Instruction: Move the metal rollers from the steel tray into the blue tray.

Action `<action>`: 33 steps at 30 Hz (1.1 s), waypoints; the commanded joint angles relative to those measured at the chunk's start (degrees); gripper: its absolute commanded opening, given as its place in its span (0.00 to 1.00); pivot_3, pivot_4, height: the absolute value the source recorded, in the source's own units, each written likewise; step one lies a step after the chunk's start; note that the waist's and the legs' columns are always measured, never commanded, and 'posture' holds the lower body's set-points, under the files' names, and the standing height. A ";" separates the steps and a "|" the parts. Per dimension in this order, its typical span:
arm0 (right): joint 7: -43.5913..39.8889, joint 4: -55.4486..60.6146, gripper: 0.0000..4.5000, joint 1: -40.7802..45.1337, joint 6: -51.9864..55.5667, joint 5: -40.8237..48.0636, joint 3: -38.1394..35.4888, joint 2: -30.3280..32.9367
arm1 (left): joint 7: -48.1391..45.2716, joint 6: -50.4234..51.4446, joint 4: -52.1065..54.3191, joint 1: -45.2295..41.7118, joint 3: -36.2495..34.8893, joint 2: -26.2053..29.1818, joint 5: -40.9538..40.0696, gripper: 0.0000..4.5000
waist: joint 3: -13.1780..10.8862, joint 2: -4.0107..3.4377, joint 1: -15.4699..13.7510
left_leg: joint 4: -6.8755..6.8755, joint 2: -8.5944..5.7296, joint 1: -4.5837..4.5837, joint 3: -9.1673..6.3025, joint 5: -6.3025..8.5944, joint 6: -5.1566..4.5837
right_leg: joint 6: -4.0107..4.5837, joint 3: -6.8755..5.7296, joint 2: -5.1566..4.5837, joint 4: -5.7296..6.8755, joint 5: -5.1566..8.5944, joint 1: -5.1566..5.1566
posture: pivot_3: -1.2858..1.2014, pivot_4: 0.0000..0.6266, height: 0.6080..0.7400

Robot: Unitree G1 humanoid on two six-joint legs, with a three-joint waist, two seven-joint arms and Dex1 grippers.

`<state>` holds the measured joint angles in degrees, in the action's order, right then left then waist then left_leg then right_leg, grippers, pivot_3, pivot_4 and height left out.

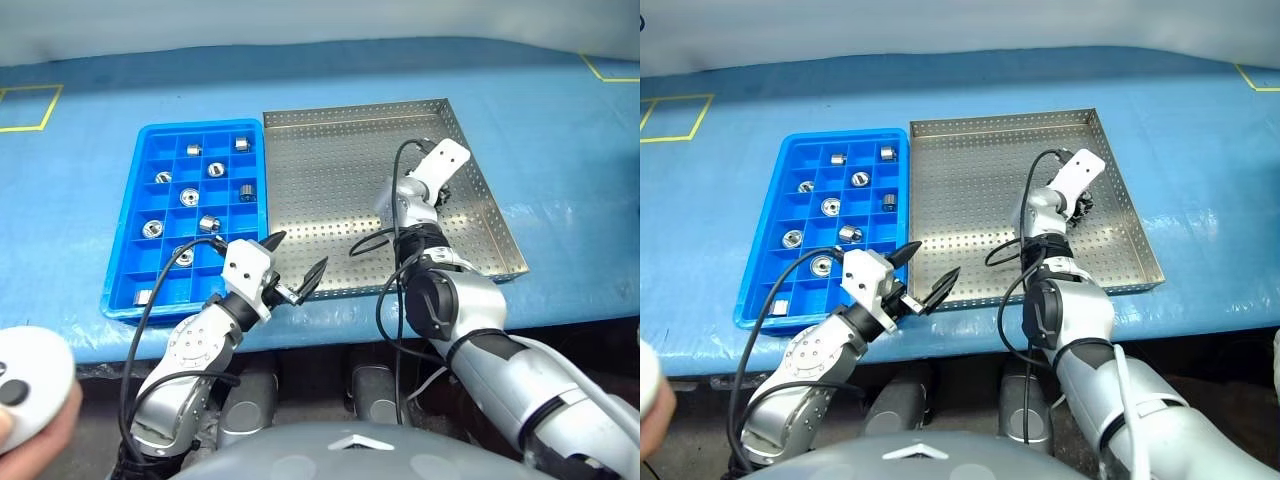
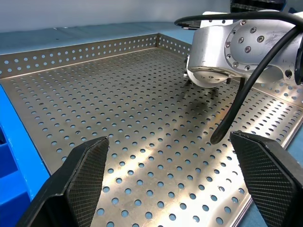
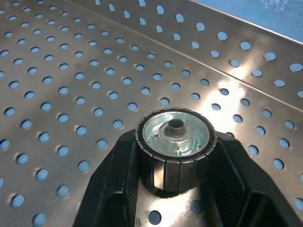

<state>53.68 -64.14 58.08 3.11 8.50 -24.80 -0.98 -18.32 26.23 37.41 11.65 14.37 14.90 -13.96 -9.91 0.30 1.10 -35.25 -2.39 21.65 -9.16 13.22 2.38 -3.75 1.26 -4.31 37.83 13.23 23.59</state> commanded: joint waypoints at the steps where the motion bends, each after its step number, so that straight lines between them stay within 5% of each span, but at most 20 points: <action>1: -0.15 2.23 0.38 -0.24 1.21 -1.89 3.25 -1.42 | 0.49 -0.12 0.93 -0.86 -0.25 -0.41 0.00 1.00 | 0.00 0.00 0.14 | 0.00 0.00 0.00 0.01 0.00 0.00 | 0.00 0.01 0.00 0.00 0.00 0.02 | 0.58 0.24 1.00; 8: -8.10 23.05 0.38 -8.03 9.54 -7.88 15.50 -7.13 | 3.45 -1.09 0.89 -0.65 -2.46 -1.80 0.72 1.00 | 0.01 -0.05 -0.03 | 0.03 0.01 0.03 0.00 0.00 0.01 | 0.00 0.05 0.02 0.04 0.00 0.09 | 0.59 0.24 1.00; 19: -48.19 60.54 0.38 -17.69 30.05 -0.42 37.76 -5.91 | 10.24 -5.68 5.66 5.42 -11.40 -3.43 4.61 1.00 | 0.02 -0.09 -0.76 | 0.03 0.02 0.05 -0.10 0.00 0.00 | -0.02 -0.02 0.05 -0.01 0.01 0.10 | 0.62 0.24 1.00; 33: -76.24 71.98 0.38 -23.21 42.95 3.65 57.60 1.03 | 6.38 -13.09 15.26 29.28 -16.32 -2.10 3.70 1.00 | -0.03 0.04 -5.36 | 0.05 0.01 0.20 -0.28 0.04 0.02 | -0.05 -0.23 -0.02 -0.10 0.43 0.14 | 0.68 0.24 1.00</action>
<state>-20.39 4.71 34.50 46.07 11.70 31.33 0.25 -11.42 15.94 49.77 39.58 -1.46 12.90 -9.90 -9.94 0.34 -4.25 -35.20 -2.38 21.88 -9.45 13.26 2.40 -3.78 1.02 -4.34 37.73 13.69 23.76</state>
